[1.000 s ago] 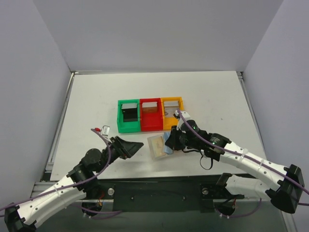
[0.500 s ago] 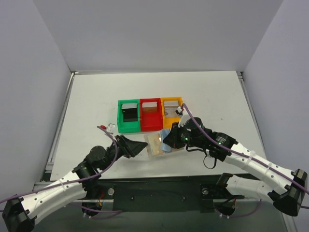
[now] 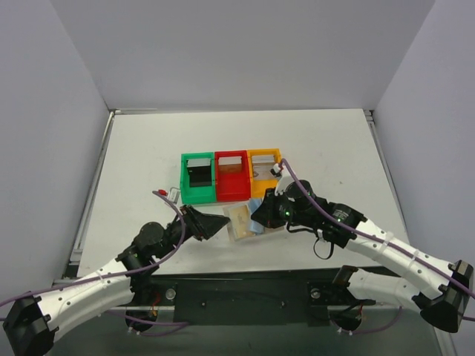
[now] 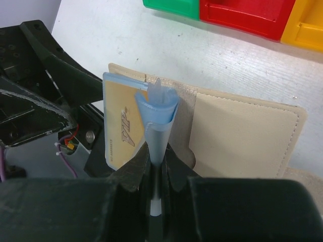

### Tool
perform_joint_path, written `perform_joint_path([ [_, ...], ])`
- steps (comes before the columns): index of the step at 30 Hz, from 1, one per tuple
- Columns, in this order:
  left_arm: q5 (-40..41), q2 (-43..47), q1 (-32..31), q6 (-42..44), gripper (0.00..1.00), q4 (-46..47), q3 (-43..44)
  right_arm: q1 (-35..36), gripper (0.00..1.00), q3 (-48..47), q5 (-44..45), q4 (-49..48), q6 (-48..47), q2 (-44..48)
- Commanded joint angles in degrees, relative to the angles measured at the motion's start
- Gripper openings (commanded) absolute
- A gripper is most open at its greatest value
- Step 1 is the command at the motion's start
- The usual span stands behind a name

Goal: Take the credit cards out of the card holder
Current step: Pick up the card holder from the corner of the board, then remove the credit card from the card holder.

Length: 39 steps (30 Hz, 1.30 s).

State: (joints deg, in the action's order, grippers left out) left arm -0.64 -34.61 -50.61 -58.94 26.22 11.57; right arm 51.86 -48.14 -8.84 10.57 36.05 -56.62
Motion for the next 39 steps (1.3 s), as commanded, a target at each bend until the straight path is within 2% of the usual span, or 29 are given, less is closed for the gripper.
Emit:
perform_joint_path([
  [1,-2.3,-0.8,0.0,-0.5,0.64,4.1,0.0,0.9,0.00,-2.6,-1.5,-2.9,1.3,1.9],
  [12,-1.7,-1.1,0.0,-0.4,0.69,1.9,-0.4,2.0,0.00,-3.1,-0.4,-3.4,1.1,3.6],
  [18,0.2,9.7,0.0,0.1,0.76,-4.3,-1.2,1.9,0.00,-3.2,0.2,-2.0,0.6,4.4],
  [22,0.2,12.2,0.0,0.3,0.77,-6.7,-1.5,2.1,0.00,-3.0,-0.3,-2.4,0.7,4.5],
  [28,-1.7,6.4,0.0,-0.9,0.77,-0.5,-1.1,3.2,0.00,-3.5,-1.5,-4.3,1.4,3.6],
  [35,-3.0,1.7,0.0,-0.4,0.76,1.5,0.2,3.8,0.00,-5.0,-1.4,-4.1,1.2,3.8],
  [39,-2.4,3.8,0.0,-0.6,0.65,3.7,-0.8,3.8,0.00,-4.9,-1.4,-3.6,1.1,4.3],
])
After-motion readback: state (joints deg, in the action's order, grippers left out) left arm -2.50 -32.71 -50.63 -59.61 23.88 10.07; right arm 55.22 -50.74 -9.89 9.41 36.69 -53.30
